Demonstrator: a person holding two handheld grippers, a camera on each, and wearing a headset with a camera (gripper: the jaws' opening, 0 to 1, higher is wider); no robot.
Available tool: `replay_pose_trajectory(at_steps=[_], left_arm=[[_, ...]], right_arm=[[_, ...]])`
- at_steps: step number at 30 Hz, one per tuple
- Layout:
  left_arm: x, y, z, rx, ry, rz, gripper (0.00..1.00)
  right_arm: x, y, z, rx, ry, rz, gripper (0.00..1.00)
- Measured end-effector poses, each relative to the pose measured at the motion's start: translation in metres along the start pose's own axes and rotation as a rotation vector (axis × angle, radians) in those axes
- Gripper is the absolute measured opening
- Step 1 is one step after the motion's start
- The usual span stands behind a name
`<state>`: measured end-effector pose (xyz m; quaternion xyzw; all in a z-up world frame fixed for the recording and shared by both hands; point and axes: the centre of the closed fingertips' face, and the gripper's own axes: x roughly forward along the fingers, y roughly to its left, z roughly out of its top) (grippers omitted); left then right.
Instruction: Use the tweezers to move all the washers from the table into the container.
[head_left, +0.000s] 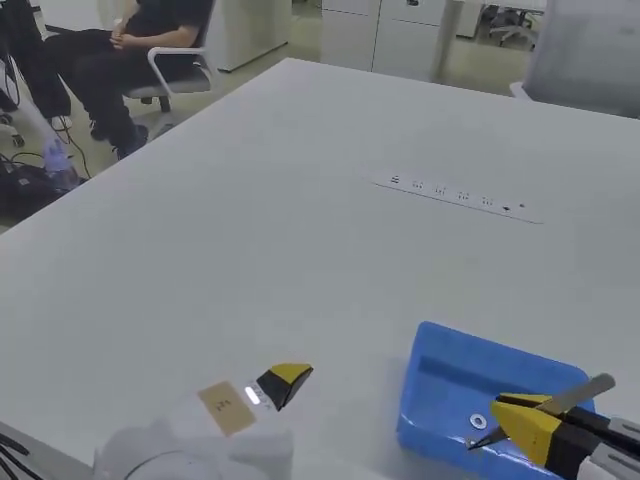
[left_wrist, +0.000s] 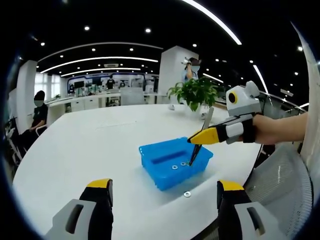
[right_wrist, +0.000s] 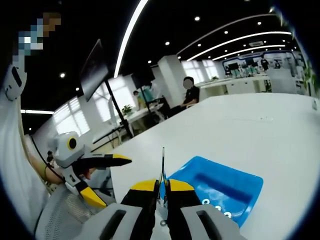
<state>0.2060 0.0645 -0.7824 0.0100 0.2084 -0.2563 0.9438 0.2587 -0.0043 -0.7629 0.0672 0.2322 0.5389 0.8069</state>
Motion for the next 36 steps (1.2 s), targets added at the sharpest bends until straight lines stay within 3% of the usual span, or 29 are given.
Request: replay_pose_trajectory(at_steps=[15,21,36], left_arm=[[0.0,0.0,-0.002,0.011,0.012,0.003,0.86],[0.001,-0.001,-0.003,0.011,0.018,-0.002,0.85],[0.001,-0.001,-0.005,0.01,0.026,-0.003,0.85]], right_arm=[[0.024,-0.028,0.001,-0.007,0.036,-0.048,0.03],[0.035,-0.05,-0.011,0.01,0.069,-0.085,0.03],[0.05,-0.055,-0.026,-0.063,0.148,-0.085,0.03]])
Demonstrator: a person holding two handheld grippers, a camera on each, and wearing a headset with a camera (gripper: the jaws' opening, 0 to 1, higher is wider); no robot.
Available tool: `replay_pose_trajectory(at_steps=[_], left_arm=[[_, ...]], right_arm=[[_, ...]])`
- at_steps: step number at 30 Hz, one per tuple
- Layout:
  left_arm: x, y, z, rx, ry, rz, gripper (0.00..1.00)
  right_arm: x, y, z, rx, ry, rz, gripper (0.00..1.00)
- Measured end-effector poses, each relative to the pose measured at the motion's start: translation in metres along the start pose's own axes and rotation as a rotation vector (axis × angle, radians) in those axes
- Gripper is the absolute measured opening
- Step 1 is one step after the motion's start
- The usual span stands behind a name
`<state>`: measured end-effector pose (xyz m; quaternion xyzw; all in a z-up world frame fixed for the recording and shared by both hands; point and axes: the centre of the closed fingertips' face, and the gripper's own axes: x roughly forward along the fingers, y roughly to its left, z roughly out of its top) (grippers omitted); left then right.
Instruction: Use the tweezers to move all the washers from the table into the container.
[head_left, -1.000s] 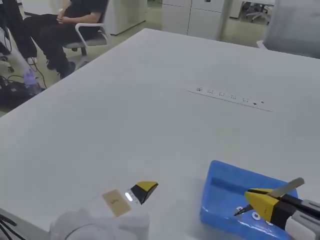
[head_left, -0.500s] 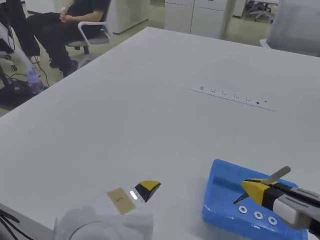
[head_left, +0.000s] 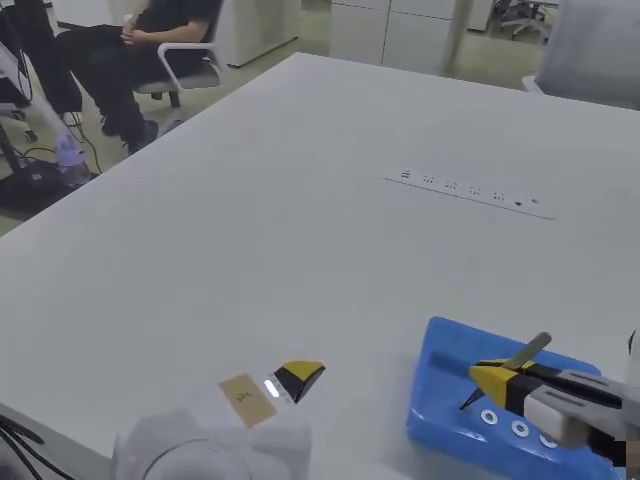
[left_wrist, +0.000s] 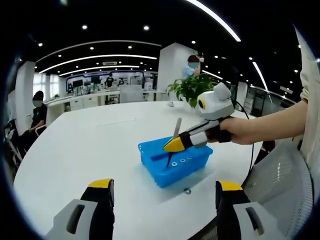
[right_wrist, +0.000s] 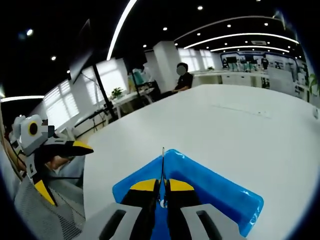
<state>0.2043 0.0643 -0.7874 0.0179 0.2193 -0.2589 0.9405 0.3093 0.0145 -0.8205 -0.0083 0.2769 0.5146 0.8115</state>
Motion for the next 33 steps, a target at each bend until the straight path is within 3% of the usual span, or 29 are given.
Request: replay_pose_trajectory(at_steps=[20,33], left_arm=[[-0.001,-0.001,-0.001,0.004,0.003,-0.003,0.84],[0.0,0.0,-0.002,0.014,0.009,0.001,0.83]], right_arm=[[0.007,0.003,-0.005,-0.077,0.059,0.001,0.04],[-0.017,0.017,0.024,-0.078,-0.042,0.016,0.04]])
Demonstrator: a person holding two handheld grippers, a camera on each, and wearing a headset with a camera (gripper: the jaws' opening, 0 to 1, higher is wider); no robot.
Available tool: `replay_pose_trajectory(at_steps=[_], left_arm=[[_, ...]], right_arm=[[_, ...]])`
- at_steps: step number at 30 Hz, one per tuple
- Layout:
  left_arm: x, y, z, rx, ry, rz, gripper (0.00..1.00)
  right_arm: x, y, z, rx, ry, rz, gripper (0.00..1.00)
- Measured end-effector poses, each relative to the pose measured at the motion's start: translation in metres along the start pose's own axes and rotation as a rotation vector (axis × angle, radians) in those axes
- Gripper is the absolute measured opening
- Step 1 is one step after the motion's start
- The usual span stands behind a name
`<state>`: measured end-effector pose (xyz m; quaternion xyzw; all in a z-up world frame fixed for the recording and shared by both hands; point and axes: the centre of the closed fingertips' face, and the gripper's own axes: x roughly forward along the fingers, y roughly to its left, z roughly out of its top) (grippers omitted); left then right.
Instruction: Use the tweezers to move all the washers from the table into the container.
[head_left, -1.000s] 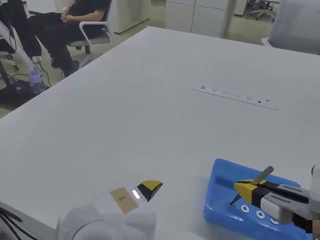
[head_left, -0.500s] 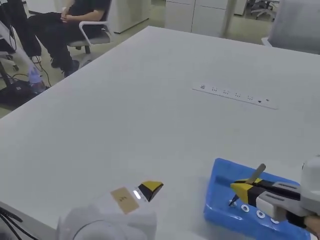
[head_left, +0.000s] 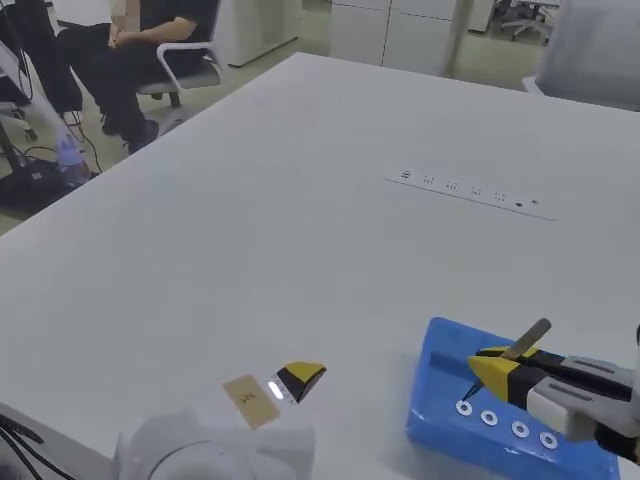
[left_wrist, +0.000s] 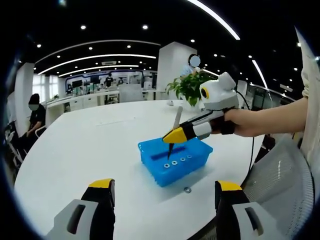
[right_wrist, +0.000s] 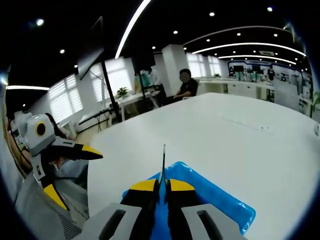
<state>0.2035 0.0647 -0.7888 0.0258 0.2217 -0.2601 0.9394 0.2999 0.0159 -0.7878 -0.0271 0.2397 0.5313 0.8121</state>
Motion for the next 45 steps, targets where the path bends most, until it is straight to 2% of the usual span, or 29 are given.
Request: replay_pose_trajectory(at_steps=[6,12,18,22,36,45], left_arm=[[0.0,0.0,0.0,0.003,0.004,-0.001,0.83],[0.0,-0.001,-0.001,0.006,0.008,-0.004,0.83],[0.001,-0.001,-0.001,0.008,0.012,-0.004,0.82],[0.001,-0.002,-0.001,0.01,0.013,-0.009,0.82],[0.001,-0.002,-0.002,0.01,0.015,-0.01,0.82],[0.001,-0.002,-0.003,0.011,0.018,-0.011,0.82]], right_arm=[[-0.012,0.012,0.015,-0.008,-0.053,0.023,0.04],[-0.022,0.031,0.017,-0.022,-0.072,0.062,0.04],[-0.031,0.044,0.001,-0.033,-0.041,0.084,0.04],[-0.032,0.05,-0.011,-0.007,-0.025,0.1,0.04],[-0.018,0.06,-0.035,0.02,0.028,0.129,0.04],[-0.01,0.058,-0.054,0.039,0.071,0.133,0.04]])
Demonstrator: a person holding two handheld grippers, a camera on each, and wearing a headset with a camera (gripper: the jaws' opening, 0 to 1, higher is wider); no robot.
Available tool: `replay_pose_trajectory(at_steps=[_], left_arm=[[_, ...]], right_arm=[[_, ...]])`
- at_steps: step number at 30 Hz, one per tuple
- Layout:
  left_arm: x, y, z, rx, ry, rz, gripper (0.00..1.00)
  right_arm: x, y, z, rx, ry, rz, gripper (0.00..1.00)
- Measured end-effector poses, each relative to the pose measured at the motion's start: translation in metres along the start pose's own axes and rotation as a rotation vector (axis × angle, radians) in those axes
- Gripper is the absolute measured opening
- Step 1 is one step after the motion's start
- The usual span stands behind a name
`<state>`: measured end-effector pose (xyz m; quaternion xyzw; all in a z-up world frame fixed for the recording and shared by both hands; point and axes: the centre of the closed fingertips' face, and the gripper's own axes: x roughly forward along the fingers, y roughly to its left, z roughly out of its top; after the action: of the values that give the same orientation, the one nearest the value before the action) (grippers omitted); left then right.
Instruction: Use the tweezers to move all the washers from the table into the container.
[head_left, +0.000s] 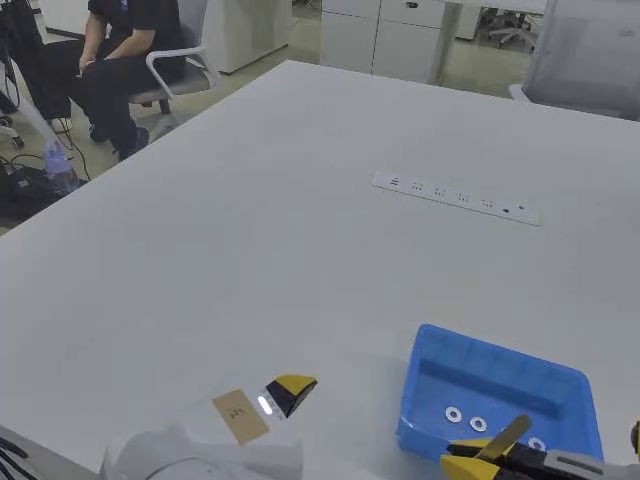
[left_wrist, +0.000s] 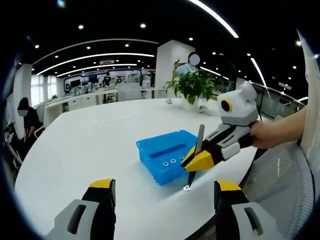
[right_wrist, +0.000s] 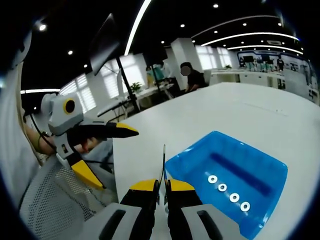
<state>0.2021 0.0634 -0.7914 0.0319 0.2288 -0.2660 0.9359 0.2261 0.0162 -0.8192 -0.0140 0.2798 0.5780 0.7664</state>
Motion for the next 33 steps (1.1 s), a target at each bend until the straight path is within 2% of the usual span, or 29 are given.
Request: replay_pose_trajectory(at_steps=[12,22,27,33], left_arm=[[0.0,0.001,-0.001,0.007,0.008,-0.001,0.81],[0.0,0.0,-0.002,0.013,0.015,0.002,0.81],[0.0,0.0,-0.002,0.014,0.015,0.003,0.81],[0.0,0.0,-0.002,0.018,0.018,0.004,0.8]], right_arm=[[0.006,-0.002,-0.011,-0.039,0.045,-0.026,0.04],[0.004,-0.007,-0.012,-0.022,0.038,-0.041,0.04],[0.004,-0.005,-0.014,-0.031,0.042,-0.035,0.04],[0.006,0.003,-0.014,-0.085,0.048,-0.026,0.05]])
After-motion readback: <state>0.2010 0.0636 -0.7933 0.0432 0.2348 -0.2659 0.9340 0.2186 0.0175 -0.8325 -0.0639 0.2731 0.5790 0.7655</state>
